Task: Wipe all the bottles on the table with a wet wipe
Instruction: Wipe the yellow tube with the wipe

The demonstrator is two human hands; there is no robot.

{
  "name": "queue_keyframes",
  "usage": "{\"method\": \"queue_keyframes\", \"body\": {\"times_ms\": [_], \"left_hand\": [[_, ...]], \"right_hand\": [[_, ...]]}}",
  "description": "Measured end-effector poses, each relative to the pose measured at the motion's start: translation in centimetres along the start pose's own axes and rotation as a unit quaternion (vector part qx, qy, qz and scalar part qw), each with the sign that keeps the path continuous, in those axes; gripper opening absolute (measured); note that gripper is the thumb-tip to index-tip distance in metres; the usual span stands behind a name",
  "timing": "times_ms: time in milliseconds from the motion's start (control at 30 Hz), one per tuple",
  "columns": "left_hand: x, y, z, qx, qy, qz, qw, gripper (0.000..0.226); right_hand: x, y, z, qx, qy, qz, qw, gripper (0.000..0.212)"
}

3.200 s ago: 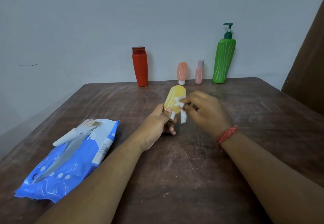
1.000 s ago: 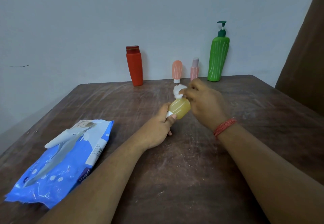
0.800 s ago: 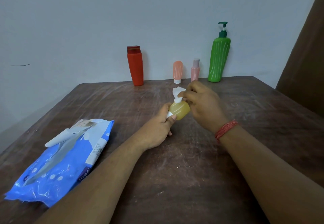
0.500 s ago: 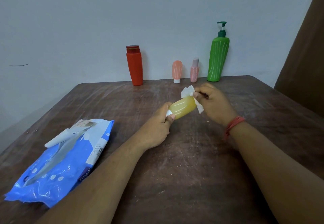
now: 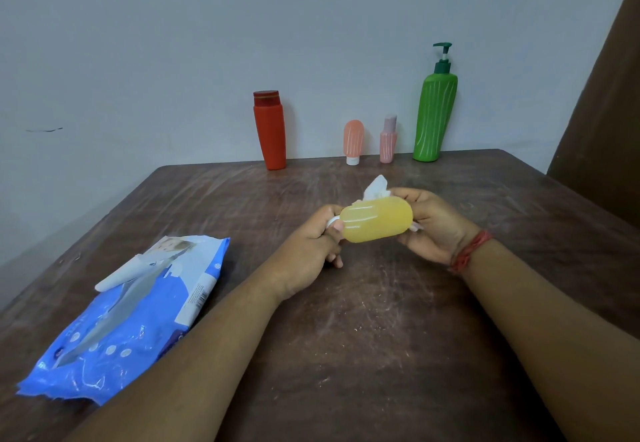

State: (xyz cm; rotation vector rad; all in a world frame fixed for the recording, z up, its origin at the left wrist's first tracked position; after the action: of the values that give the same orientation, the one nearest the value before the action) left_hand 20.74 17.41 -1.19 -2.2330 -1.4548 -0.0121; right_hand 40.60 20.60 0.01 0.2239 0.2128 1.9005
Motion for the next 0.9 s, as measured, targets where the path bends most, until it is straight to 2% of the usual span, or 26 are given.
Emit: {"method": "queue_keyframes", "body": {"times_ms": [67, 233, 300, 467, 600, 667, 733, 800, 833, 900], "left_hand": [[0.1, 0.6, -0.4, -0.064, -0.005, -0.009, 0.998, 0.025], [0.7, 0.1, -1.0, -0.164, -0.03, -0.114, 0.979, 0.025], [0.8, -0.2, -0.8, -0.181, -0.048, -0.139, 0.972, 0.026], [0.7, 0.1, -0.7, -0.182, -0.074, -0.131, 0.972, 0.029], [0.9, 0.3, -0.7, -0.143, -0.062, -0.146, 0.977, 0.023], [1.0, 0.4, -0.4, -0.069, -0.049, -0.14, 0.987, 0.021], [0.9, 0.6, -0.3, 0.015, -0.036, -0.117, 0.992, 0.02], [0.8, 0.7, -0.4, 0.046, -0.034, -0.108, 0.993, 0.019], [0.8, 0.6, -0.4, 0.049, -0.036, -0.11, 0.992, 0.019], [0.7, 0.5, -0.7, 0.065, -0.037, -0.113, 0.991, 0.019]], "right_hand": [[0.2, 0.9, -0.2, -0.009, -0.017, -0.015, 1.0, 0.025], [0.3, 1.1, 1.7, 0.046, -0.103, -0.065, 0.992, 0.031], [0.1, 1.1, 1.8, 0.062, -0.101, -0.096, 0.988, 0.032], [0.2, 3.2, -0.2, -0.066, -0.078, -0.09, 0.991, 0.018], [-0.3, 2.7, 2.2, 0.035, -0.175, -0.179, 0.968, 0.02], [-0.7, 2.2, 2.7, -0.043, -0.231, -0.227, 0.945, 0.016], [-0.9, 2.3, 2.5, -0.234, -0.281, -0.266, 0.892, 0.011], [-0.8, 3.2, 1.9, -0.456, -0.334, -0.244, 0.788, 0.002], [-0.6, 3.6, 1.7, -0.539, -0.346, -0.221, 0.735, 0.008], [-0.2, 3.7, 1.8, -0.632, -0.335, -0.209, 0.666, 0.016]]}}
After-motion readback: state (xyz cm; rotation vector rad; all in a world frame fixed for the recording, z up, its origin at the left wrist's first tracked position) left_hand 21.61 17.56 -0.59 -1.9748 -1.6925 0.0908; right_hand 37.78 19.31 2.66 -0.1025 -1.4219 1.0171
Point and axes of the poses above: each hand's wrist, its own x-axis towards the middle knuckle, its own y-axis out of the palm, z = x × y, the point moved 3 cm from there along x, towards the middle knuckle, and after that the axes turned 4 degrees about y, right-handed, at the moved point
